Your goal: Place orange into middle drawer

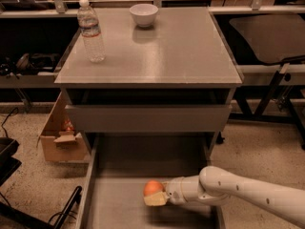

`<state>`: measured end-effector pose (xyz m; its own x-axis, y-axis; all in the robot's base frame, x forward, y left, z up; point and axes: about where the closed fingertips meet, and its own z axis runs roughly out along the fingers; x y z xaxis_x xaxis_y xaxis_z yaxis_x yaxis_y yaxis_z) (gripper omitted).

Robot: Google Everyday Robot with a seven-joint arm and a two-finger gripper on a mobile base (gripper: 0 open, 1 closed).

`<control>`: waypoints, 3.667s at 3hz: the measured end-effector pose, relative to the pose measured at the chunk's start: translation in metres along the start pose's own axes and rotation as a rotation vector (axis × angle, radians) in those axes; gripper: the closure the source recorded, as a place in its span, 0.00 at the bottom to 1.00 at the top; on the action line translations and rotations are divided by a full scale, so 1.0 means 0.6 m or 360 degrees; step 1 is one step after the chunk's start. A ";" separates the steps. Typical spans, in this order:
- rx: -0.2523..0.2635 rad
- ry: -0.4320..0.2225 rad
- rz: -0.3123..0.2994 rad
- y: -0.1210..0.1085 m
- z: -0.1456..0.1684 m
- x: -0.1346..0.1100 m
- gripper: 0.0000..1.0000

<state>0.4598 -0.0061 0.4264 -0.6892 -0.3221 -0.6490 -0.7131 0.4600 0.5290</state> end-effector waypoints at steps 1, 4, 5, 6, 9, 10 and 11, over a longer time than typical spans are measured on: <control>0.0012 0.0058 0.0017 -0.007 0.032 0.018 1.00; 0.0005 0.0143 -0.0016 -0.003 0.057 0.018 0.51; 0.0005 0.0143 -0.0016 -0.003 0.057 0.018 0.28; 0.0005 0.0143 -0.0016 -0.003 0.057 0.018 0.05; -0.0065 0.0099 -0.0017 0.003 0.047 0.013 0.00; -0.0090 0.0044 -0.0016 0.031 -0.019 -0.002 0.00; -0.0026 0.0025 -0.0029 0.076 -0.121 -0.021 0.00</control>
Offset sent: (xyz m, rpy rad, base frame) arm 0.0007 0.0324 -0.0324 -0.1191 0.0375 0.0917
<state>0.4268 -0.0412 0.4987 -0.6779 -0.3435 -0.6500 -0.7276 0.4402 0.5261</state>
